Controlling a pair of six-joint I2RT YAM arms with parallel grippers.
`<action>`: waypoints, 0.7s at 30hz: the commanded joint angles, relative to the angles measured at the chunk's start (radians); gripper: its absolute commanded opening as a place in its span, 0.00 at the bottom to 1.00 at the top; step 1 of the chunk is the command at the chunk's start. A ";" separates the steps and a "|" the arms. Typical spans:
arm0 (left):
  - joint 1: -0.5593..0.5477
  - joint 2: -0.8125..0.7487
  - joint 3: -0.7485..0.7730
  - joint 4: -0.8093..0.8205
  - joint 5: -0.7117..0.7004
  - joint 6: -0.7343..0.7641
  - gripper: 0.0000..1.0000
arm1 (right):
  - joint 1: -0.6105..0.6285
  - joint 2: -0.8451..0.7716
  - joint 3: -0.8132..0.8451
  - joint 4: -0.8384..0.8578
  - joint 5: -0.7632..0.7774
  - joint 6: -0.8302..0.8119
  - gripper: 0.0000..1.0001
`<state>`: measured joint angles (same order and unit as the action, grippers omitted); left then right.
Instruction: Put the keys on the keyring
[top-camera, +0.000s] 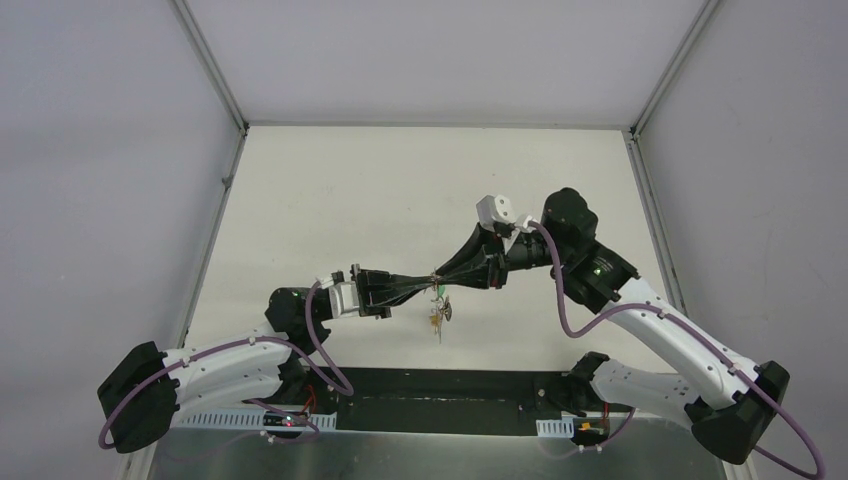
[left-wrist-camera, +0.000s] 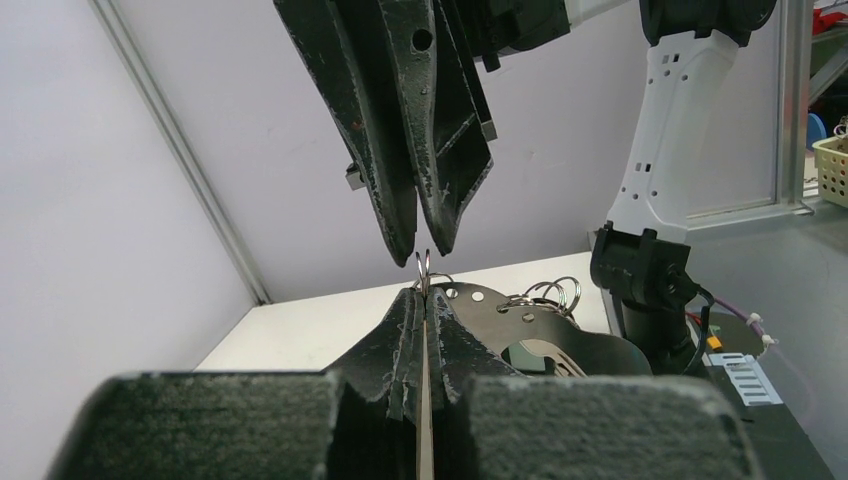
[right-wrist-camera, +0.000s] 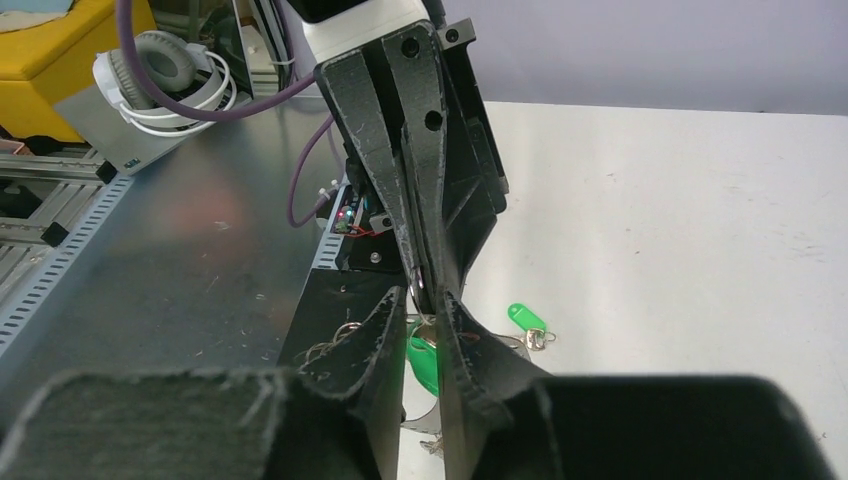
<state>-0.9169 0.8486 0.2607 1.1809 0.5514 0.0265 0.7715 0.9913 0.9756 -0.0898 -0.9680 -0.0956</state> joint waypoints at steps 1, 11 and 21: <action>-0.007 -0.010 0.030 0.112 0.002 -0.017 0.00 | -0.005 -0.012 -0.009 0.070 -0.048 0.016 0.21; -0.006 -0.006 0.028 0.113 -0.002 -0.023 0.00 | -0.006 0.007 -0.006 0.076 -0.042 0.025 0.33; -0.006 -0.005 0.018 0.110 -0.011 -0.024 0.00 | 0.001 0.060 0.025 0.087 -0.088 0.043 0.11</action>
<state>-0.9165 0.8532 0.2607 1.1931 0.5507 0.0116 0.7643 1.0386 0.9611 -0.0437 -1.0191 -0.0578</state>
